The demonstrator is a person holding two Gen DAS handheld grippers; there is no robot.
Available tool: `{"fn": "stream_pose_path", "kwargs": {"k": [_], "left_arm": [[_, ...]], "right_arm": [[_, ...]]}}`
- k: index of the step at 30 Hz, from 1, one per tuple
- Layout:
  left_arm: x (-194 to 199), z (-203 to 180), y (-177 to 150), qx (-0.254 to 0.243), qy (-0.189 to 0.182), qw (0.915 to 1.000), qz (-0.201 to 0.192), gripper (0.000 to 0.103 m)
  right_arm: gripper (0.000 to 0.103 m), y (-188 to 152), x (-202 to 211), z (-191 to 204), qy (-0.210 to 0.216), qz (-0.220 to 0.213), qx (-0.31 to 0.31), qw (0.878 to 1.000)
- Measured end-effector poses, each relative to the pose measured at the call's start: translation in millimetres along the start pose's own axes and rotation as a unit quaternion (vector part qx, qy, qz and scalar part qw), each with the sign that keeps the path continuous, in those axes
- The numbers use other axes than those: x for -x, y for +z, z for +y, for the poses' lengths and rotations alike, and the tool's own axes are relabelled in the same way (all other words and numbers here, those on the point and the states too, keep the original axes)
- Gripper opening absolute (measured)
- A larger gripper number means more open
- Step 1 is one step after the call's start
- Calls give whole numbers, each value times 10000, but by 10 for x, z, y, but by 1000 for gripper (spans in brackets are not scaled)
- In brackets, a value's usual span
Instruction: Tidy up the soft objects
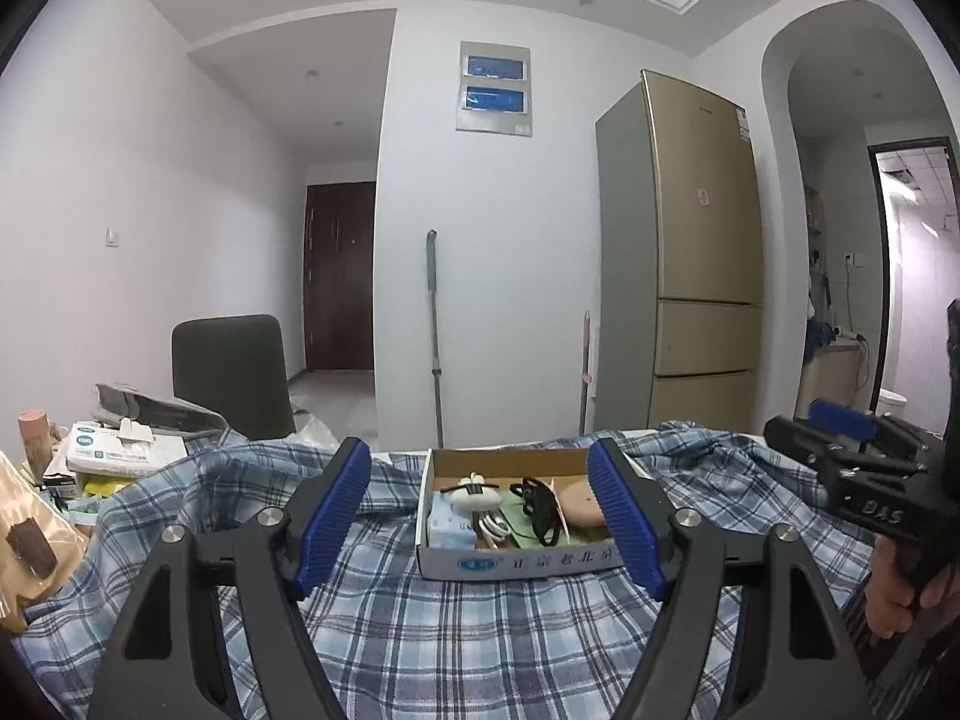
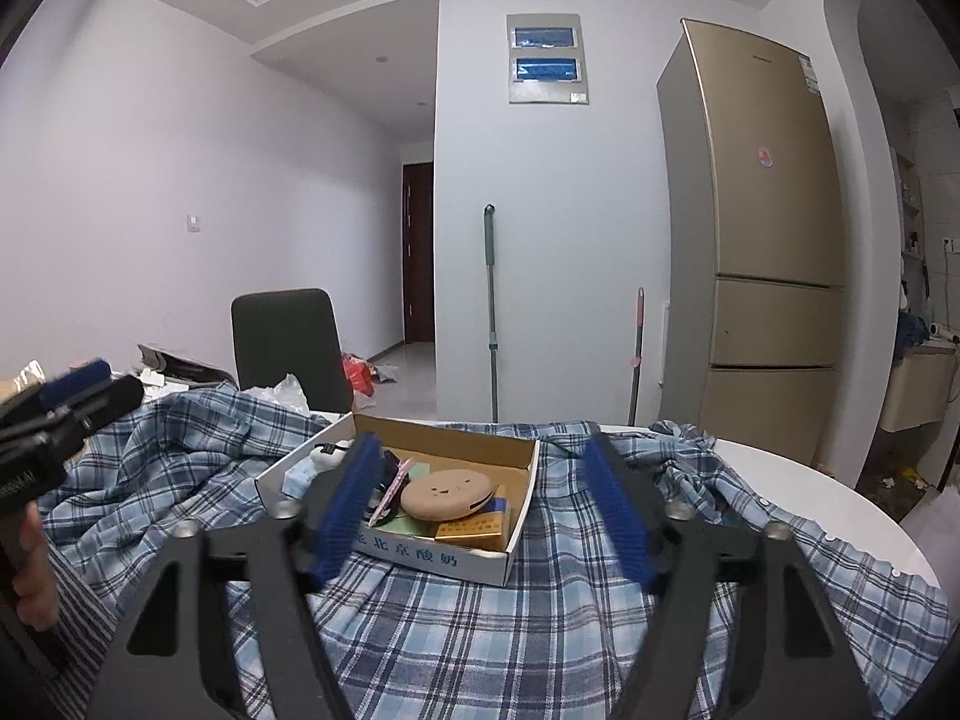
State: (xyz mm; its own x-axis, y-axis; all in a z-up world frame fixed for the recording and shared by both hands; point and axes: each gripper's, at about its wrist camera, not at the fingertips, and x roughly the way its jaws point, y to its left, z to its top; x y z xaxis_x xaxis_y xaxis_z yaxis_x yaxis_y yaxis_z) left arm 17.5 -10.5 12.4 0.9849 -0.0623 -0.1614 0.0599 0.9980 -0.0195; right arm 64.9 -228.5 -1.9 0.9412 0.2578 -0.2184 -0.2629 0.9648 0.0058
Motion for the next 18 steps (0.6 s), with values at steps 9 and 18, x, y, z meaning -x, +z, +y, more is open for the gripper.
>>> {"fn": "stream_pose_path", "kwargs": {"k": [9,18], "left_arm": [[12,4,-43,-2,149,9998,-130,103],[68,6,-67,-39,186,9996,-225,103]], "right_arm": [[103,-7,83,-72,18,-176,-150,9997],[103,-15,114,-25,-19,-232,-46,9997]]}}
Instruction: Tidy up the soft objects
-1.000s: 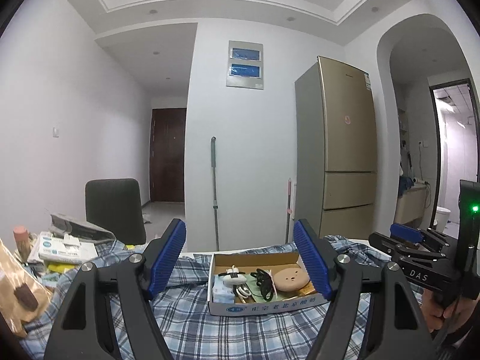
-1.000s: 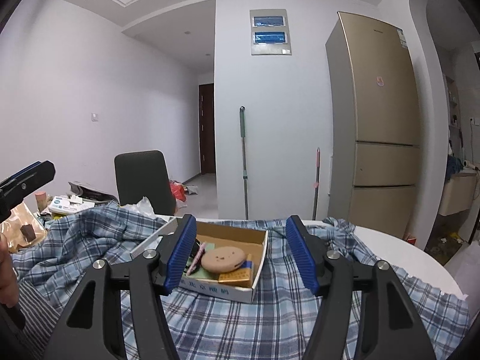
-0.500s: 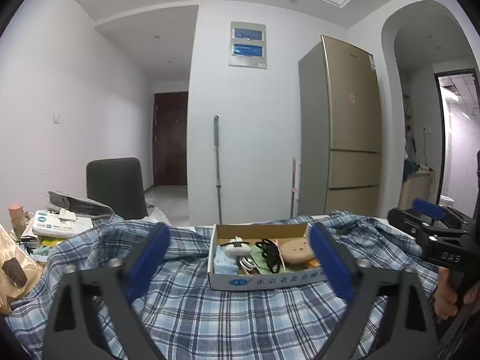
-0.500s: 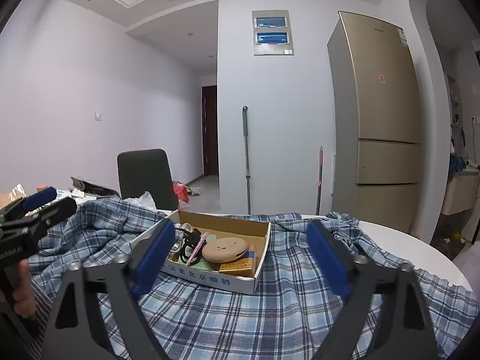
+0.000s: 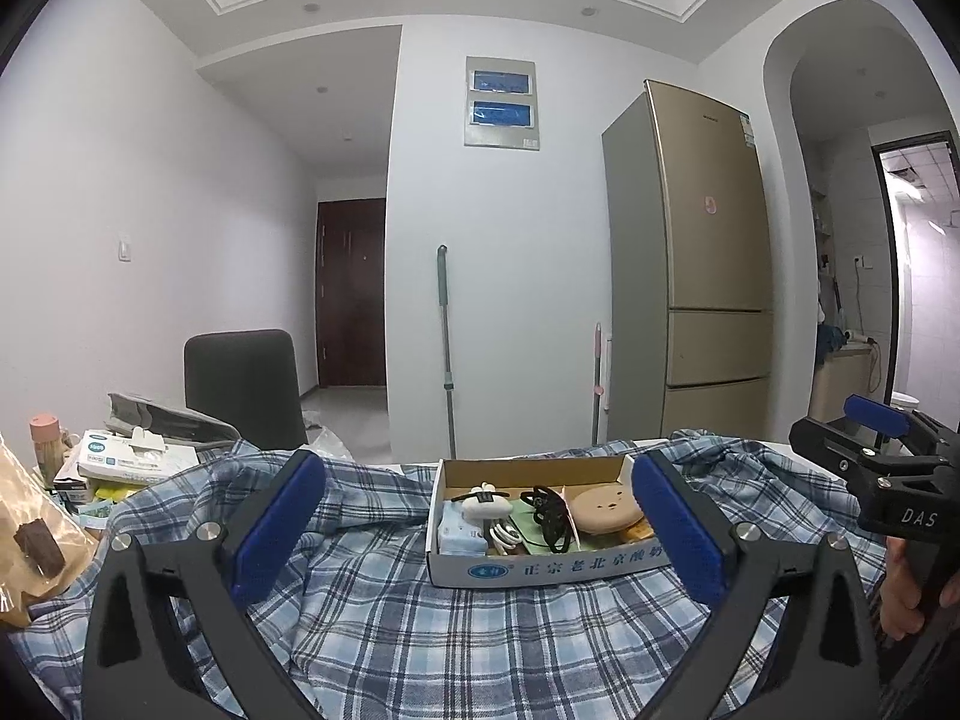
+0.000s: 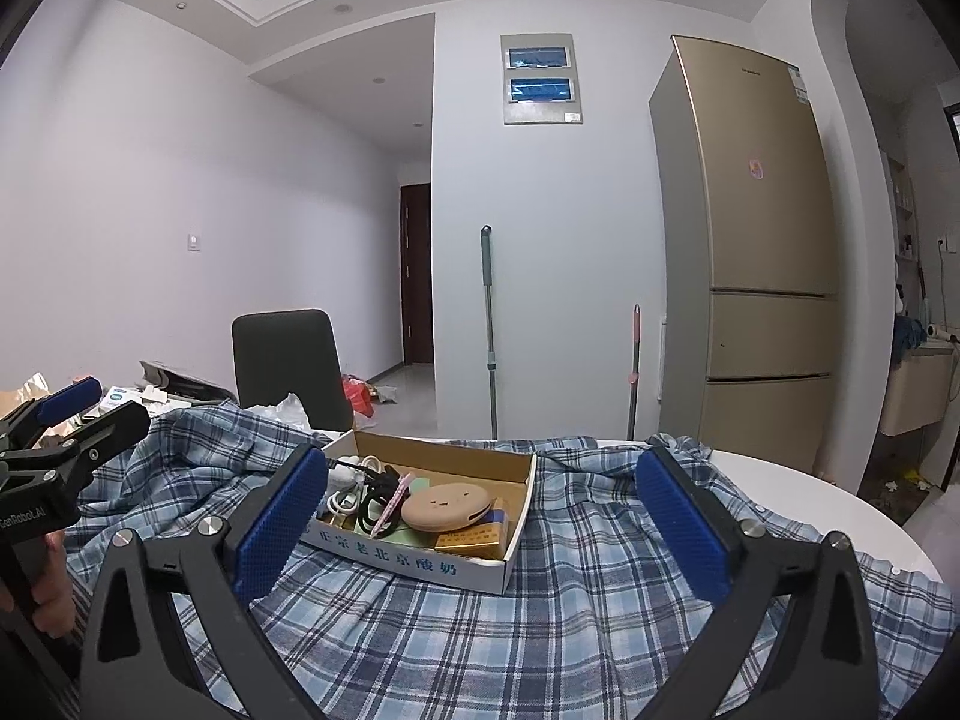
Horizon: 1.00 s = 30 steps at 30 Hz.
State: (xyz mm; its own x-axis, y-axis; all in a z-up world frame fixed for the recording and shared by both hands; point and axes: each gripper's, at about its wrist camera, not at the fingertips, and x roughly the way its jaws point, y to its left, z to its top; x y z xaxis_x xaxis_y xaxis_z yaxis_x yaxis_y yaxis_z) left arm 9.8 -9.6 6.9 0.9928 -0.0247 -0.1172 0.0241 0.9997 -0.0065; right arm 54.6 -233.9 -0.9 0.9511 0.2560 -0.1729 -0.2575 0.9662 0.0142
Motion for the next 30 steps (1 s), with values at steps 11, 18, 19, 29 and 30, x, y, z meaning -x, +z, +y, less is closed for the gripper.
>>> {"fn": "stream_pose_path", "kwargs": {"k": [11,18,19,29,30], "left_arm": [[-32,28,5,49,55,9999,70,103],[-41,34,0,47,86,9999,80,103],[-42,35,1,45,85,9999,78,103],[-29,14,-21,-1,112,9999,18,103],[-32,14,-22,-2,110,9999,25,103]], "right_arm": [[103,3,26,13,18,-23,8,10000],[103,7,19,-12,3,-11,-58,10000],[103,9,18,-15,0,-10,-63,10000],[103,4,24,-15,-7,-14,-46,10000],[103,5,25,-15,-6,-13,-49,10000]]}}
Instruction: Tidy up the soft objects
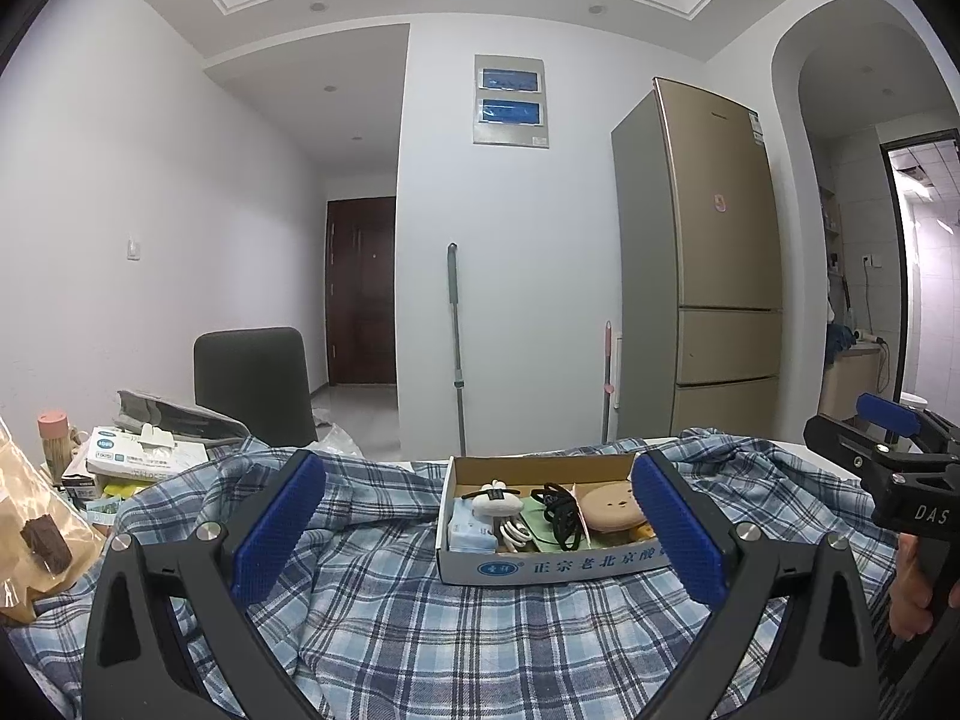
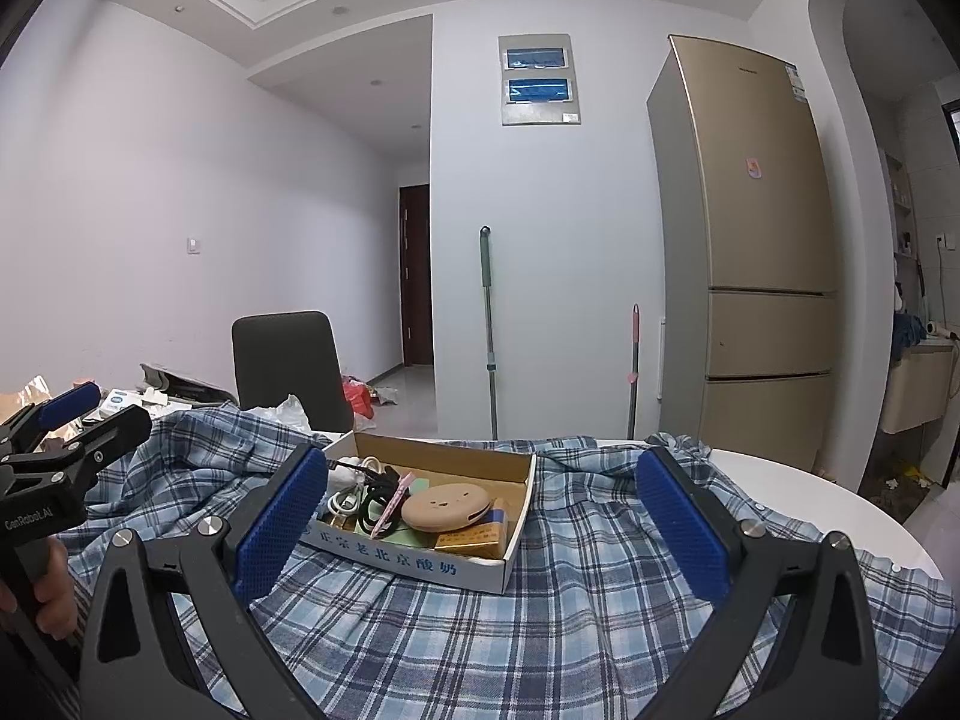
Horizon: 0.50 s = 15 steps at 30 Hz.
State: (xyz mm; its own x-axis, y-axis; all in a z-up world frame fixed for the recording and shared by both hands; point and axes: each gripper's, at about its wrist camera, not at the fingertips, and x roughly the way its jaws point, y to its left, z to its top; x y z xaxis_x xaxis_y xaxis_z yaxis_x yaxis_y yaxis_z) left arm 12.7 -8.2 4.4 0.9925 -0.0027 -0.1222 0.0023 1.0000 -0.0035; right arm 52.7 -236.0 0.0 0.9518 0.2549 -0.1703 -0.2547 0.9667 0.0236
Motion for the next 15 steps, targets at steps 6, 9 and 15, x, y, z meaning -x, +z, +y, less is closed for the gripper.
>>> {"fn": "stream_pose_path", "kwargs": {"k": [6,9,15], "left_arm": [[3,-7,-6,-2,6,10000,16,103],[15,-1,-3,9,6,10000,-15,103],[52,-36,-21,-38,19,9999,-124,103]], "right_arm": [[103,0,-3,-4,-4,7,2,10000],[103,-2,-6,-3,-11,13,3,10000],[103,-2,-7,-8,-6,13,4,10000]]}}
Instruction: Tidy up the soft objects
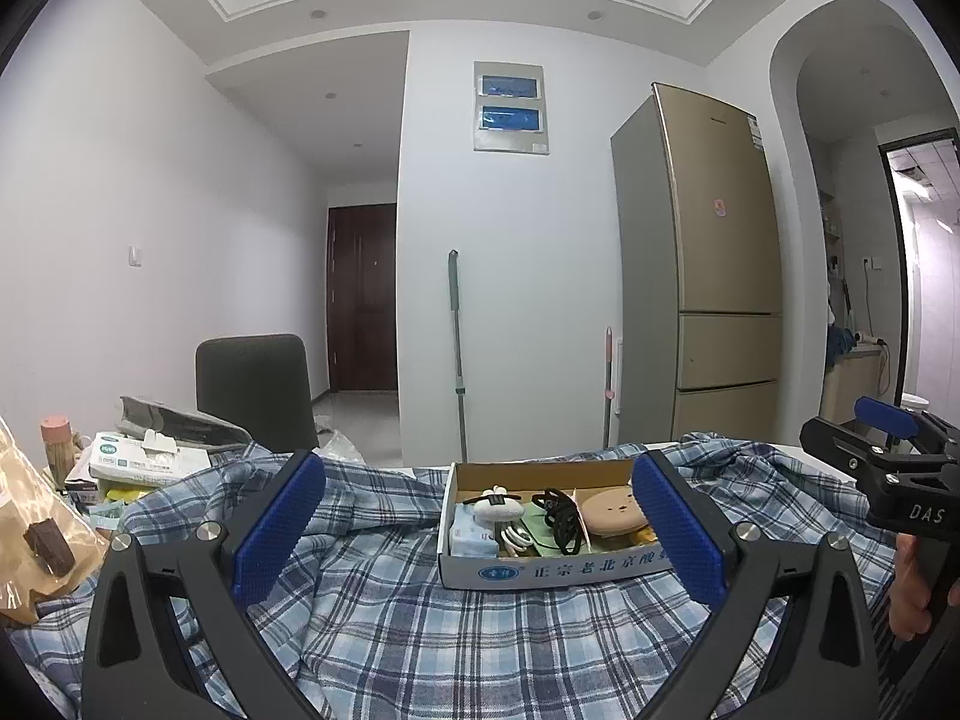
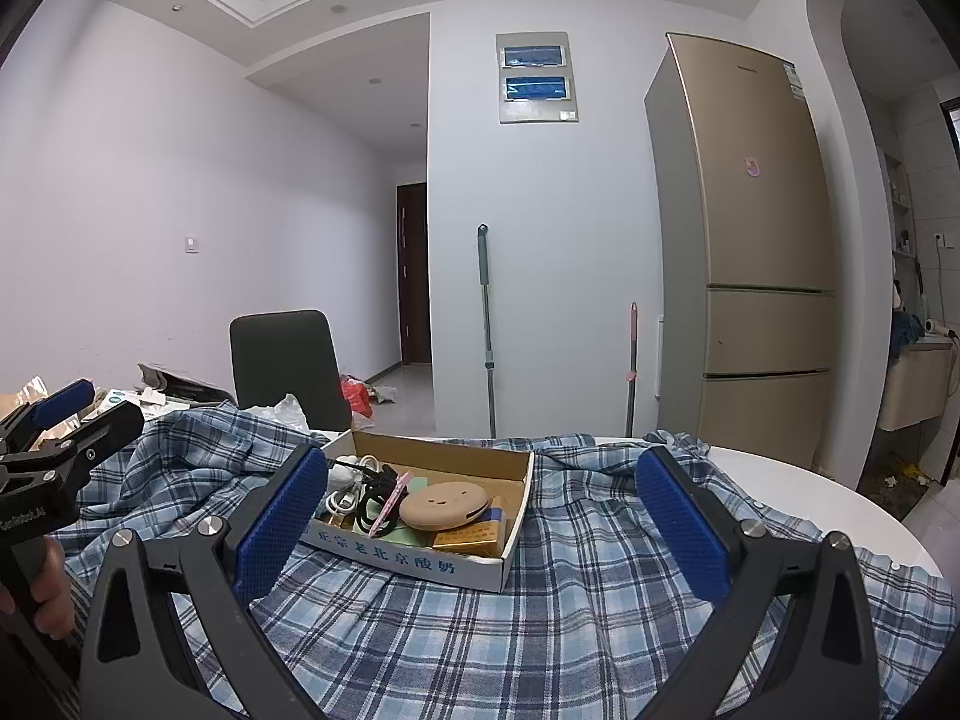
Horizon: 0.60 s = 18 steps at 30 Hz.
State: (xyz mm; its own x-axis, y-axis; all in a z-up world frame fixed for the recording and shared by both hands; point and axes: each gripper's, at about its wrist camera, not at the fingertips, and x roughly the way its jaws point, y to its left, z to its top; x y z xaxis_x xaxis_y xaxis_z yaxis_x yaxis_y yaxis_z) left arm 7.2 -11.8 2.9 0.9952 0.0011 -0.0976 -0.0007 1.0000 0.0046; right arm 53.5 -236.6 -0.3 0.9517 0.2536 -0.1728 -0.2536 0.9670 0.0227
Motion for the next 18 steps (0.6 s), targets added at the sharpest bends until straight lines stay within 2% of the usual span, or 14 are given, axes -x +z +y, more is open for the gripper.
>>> {"fn": "stream_pose_path", "kwargs": {"k": [18], "left_arm": [[-1,-18,-2,-10,3,10000,0,103]], "right_arm": [[103,1,1,0,0,1,4,10000]]}}
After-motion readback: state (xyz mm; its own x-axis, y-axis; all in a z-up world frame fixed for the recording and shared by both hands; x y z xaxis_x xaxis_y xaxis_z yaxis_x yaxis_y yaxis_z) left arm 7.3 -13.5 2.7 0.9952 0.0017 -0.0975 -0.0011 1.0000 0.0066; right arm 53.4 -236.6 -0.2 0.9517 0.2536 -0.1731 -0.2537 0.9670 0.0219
